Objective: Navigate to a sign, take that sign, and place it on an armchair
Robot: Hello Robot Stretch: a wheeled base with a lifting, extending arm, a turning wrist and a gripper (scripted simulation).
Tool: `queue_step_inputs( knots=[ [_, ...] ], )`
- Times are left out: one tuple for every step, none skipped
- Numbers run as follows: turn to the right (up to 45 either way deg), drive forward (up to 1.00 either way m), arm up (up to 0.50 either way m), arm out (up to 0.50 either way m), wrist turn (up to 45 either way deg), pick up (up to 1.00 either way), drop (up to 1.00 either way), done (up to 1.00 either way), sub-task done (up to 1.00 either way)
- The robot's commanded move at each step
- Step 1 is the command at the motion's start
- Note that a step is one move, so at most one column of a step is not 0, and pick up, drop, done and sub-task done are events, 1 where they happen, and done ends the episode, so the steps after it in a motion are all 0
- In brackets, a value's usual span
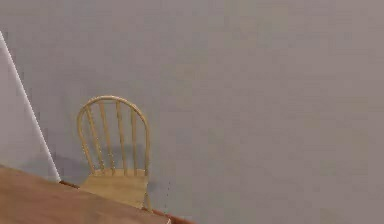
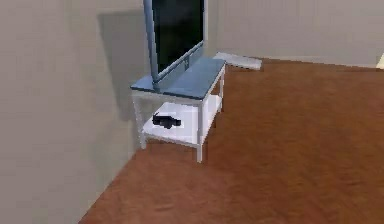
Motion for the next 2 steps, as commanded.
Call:
queue_step_inputs(
  knots=[
    [33.0,0.0,0.0,0.0,0.0,0.0,0.0,0.0,0.0],
    [0.0,0.05,0.0,0.0,0.0,0.0,0.0,0.0,0.0]
  ],
)
